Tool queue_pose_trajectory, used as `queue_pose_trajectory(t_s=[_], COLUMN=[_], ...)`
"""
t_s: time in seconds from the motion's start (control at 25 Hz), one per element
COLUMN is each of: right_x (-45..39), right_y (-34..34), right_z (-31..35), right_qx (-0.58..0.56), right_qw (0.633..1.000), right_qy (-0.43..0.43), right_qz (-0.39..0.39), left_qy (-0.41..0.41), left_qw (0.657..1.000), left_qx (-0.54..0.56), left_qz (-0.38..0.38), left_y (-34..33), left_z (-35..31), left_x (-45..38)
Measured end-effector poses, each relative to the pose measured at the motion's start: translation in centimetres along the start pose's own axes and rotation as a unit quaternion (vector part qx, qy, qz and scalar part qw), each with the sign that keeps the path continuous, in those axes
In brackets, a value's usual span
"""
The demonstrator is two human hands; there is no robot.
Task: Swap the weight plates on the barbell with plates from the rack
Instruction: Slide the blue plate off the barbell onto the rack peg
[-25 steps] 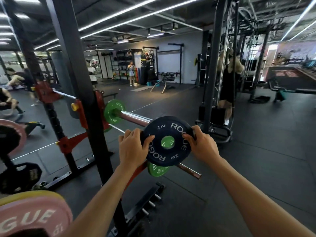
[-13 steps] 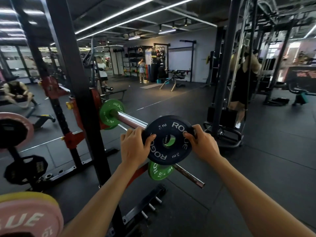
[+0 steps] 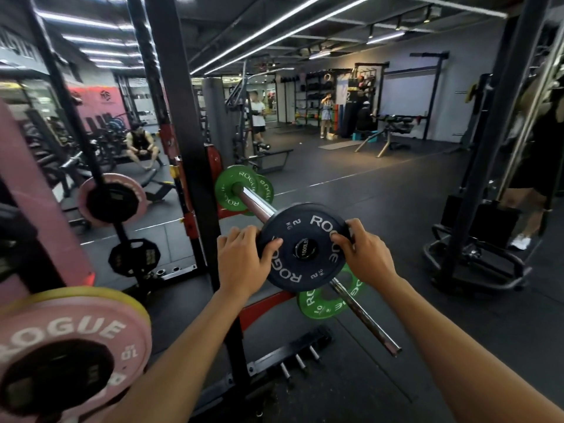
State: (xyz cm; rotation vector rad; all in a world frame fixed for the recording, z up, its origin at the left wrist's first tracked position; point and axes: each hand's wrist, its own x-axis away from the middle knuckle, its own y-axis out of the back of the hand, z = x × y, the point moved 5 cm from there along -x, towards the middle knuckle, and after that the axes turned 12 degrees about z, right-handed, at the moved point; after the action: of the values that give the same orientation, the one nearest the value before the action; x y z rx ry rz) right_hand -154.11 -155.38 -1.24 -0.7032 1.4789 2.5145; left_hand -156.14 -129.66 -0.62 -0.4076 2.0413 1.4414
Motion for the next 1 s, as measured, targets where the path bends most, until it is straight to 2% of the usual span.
queue_pose_trajectory(t_s=[0.44, 0.68, 1.0], right_x=[-2.8, -6.0, -7.0], right_y=[-2.2, -3.4, -2.8], right_z=[-1.3, -0.9, -1.0], right_qx=[-0.064, -0.063, -0.056], right_qw=[0.995, 0.992, 0.989], right_qy=[0.064, 0.099, 0.131], right_qz=[0.032, 0.055, 0.040], left_qy=[0.022, 0.079, 0.103], left_qw=[0.996, 0.991, 0.987], left_qx=[-0.059, -0.105, -0.107], left_qz=[-0.061, -0.035, -0.057], left_y=[0.4, 1.0, 0.5], left_z=[-1.5, -1.1, -0.7], left_x=[1.2, 0.2, 0.2])
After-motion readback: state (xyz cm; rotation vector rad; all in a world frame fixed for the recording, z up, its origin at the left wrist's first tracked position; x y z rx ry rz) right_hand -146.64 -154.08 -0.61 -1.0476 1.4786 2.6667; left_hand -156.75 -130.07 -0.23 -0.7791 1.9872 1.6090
